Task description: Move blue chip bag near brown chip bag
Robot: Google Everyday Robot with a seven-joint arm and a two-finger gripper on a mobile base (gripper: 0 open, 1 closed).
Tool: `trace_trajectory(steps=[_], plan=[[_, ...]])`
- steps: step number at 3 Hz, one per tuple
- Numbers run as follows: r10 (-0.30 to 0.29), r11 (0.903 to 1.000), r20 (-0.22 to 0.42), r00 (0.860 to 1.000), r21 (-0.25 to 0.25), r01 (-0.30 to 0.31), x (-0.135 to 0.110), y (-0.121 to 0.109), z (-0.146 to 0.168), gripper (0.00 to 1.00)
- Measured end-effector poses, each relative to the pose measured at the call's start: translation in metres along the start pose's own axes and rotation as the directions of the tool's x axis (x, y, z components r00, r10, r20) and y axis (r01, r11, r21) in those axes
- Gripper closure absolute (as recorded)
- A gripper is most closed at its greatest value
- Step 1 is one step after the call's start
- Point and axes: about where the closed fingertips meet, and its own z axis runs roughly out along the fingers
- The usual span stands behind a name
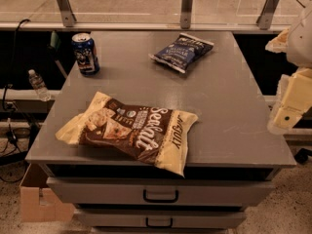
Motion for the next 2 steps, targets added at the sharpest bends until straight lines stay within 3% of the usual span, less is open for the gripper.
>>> trace_trajectory(steps=[1, 2], plan=[[0.0, 1.0, 0.0, 1.0, 0.0, 0.0, 0.0, 0.0, 0.0, 0.0], [0.007, 0.9998, 0.054, 0.999, 0.02, -0.008, -0.004, -0.028, 0.018, 0.0]])
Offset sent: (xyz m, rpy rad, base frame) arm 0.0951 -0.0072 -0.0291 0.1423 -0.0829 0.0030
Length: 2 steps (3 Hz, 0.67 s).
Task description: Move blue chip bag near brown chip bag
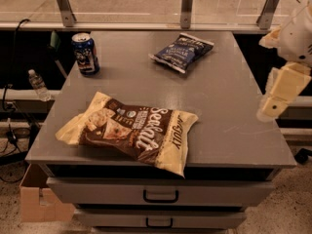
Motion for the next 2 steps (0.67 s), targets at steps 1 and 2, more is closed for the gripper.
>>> trace_trajectory(steps=[1, 2], plan=[[0.021, 0.9992, 0.108, 0.994, 0.03, -0.024, -0.012, -0.056, 0.038, 0.0], [0.045, 0.9975, 0.197, 0.979, 0.044, -0.054, -0.038, -0.114, 0.087, 0.0]])
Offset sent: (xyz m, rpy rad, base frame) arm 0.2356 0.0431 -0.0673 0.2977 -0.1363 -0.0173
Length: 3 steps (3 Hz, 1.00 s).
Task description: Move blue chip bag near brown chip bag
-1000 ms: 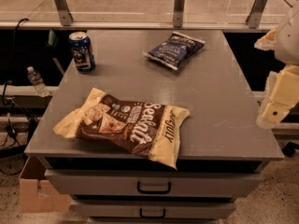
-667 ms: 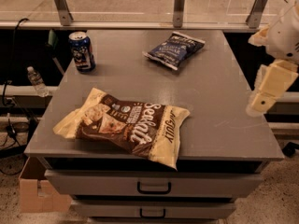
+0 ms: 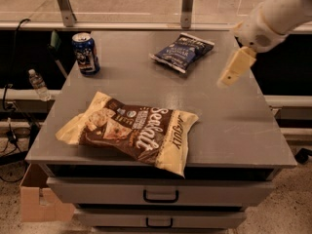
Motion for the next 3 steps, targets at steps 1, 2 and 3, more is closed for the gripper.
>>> trace_trajectory(steps=[1, 2, 3], plan=[[0.034, 0.9993, 0.032, 0.999, 0.012, -0.034, -0.022, -0.031, 0.052, 0.0], [0.089, 0.996, 0.058, 0.994, -0.007, -0.089, -0.04, -0.046, 0.091, 0.0], [0.142, 0.9897, 0.065, 0.988, -0.029, -0.14, -0.056, -0.057, 0.117, 0.0]])
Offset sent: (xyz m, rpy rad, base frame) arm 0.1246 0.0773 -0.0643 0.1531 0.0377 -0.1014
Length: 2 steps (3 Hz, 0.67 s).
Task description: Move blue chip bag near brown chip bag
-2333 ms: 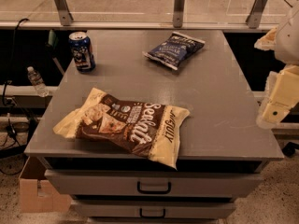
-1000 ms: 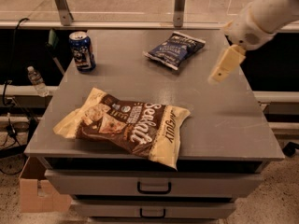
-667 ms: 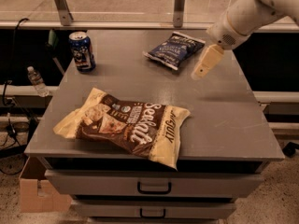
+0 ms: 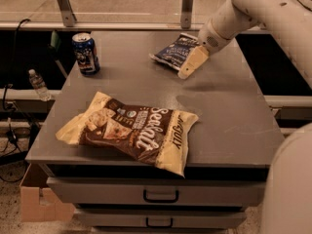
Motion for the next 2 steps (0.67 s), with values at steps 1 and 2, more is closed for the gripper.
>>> trace_trajectory(steps=[1, 2], plan=[[0.028, 0.9991, -0.004, 1.0, -0.031, -0.028, -0.012, -0.003, 0.025, 0.17], [0.045, 0.9977, -0.008, 0.999, -0.05, -0.046, -0.017, -0.006, 0.04, 0.41]])
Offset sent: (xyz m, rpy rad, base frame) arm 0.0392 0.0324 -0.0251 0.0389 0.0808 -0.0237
